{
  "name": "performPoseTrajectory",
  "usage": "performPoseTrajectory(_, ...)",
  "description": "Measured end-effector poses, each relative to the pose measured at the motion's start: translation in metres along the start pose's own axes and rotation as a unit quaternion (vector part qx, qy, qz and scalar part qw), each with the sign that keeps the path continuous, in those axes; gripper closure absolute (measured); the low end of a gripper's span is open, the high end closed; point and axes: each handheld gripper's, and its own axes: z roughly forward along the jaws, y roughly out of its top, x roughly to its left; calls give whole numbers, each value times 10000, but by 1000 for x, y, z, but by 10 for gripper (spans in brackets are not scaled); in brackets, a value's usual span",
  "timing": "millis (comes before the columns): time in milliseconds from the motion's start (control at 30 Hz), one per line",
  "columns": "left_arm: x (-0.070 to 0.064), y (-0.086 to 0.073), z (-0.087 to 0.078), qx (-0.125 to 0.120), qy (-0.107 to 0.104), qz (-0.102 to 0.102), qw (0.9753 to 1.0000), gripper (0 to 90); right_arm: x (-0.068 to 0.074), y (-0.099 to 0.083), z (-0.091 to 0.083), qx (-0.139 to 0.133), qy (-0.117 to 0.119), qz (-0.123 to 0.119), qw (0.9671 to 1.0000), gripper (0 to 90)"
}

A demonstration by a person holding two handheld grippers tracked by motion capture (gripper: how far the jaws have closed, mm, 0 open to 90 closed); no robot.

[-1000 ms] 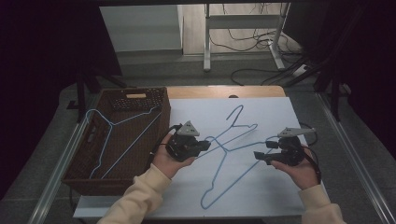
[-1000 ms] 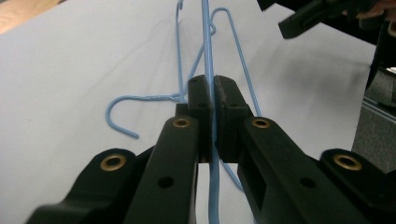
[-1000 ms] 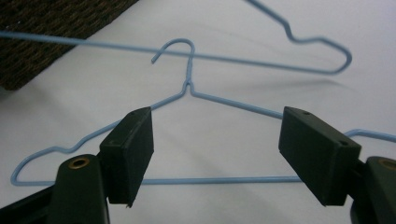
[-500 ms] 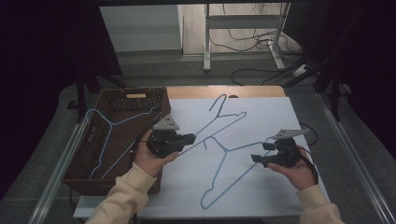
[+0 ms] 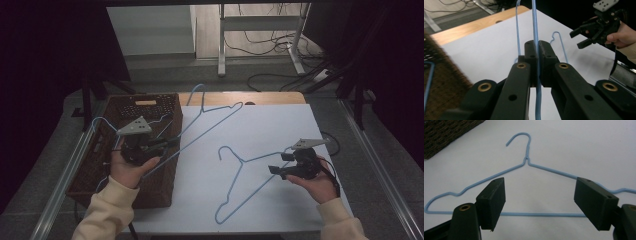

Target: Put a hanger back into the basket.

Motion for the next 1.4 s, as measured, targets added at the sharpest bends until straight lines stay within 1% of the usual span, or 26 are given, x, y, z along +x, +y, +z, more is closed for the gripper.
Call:
performPoseTrajectory(133, 8, -4, -14, -82, 98, -24, 9999, 865, -1, 0, -1, 19, 27, 42, 10000, 251)
performPoseTrajectory(333, 21, -13, -32, -203, 230, -162, 9994, 865, -2, 0, -1, 32, 49, 63, 10000, 245)
performPoseTrajectory(467, 29, -18, -45, -284, 313, -235, 9988, 865, -1, 0, 1, 56, 105, 76, 9999, 241)
performPoseTrajectory(767, 46, -32, -65, -388, 436, -474, 9972, 865, -1, 0, 3, 132, 114, 71, 9998, 237)
performPoseTrajectory(1167, 69, -54, -88, -466, 613, -787, 9939, 865, 0, 0, 5, 186, 113, 39, 9998, 236)
performPoseTrajectory(1400, 80, -63, -98, -511, 761, -938, 9914, 865, 0, -1, 7, 219, 97, 26, 9997, 236)
